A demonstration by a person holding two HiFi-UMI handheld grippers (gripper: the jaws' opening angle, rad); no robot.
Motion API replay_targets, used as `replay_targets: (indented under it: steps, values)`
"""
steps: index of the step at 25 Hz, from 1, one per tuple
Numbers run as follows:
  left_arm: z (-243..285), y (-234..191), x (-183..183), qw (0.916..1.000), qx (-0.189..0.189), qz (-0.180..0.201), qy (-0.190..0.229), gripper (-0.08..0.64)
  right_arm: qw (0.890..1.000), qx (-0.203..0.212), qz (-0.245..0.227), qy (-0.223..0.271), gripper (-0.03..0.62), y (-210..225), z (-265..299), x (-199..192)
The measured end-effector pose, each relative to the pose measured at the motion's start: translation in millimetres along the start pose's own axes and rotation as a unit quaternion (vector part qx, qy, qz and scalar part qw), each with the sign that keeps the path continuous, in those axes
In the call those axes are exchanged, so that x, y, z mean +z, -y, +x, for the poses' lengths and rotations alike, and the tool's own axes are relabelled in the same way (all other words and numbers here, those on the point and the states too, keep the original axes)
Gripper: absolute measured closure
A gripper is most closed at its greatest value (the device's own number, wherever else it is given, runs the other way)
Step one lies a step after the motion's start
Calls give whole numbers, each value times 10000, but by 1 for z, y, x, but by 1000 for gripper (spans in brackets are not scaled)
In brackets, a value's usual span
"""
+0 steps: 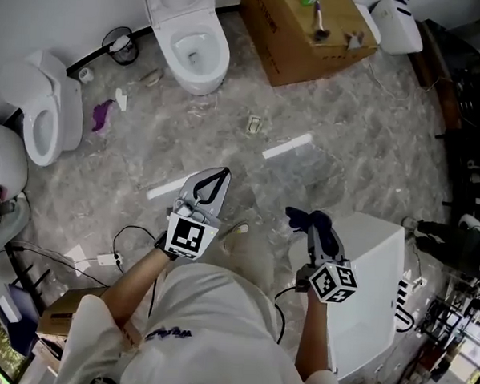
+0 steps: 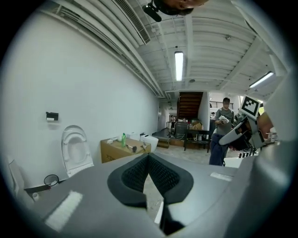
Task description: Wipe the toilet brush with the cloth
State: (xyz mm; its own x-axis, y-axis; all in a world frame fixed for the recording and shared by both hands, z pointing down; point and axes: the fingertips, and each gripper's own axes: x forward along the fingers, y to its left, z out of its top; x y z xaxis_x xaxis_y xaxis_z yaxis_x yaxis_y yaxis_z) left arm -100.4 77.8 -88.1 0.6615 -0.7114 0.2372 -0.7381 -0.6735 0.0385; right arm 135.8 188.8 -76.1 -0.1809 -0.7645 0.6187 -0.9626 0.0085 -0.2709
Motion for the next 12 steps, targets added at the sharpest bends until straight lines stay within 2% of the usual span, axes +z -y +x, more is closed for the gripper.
replay_targets:
  steps: [3, 6, 9, 12]
  values:
    - [22, -7, -13, 9998, -25, -103, -151, 558, 9997, -71, 33, 231, 466, 13, 26, 24]
    - [46, -10, -38, 9992, -73, -66, -381, 558, 9973, -334, 199, 625, 466, 40, 63, 33]
    - [73, -15, -73, 9986, -102, -86, -507, 558, 9972, -337, 385, 540, 466, 65, 122, 17]
    - [110, -26, -133, 9982, 68, -126, -585, 558, 9985, -148, 403, 329, 465, 82, 193, -19]
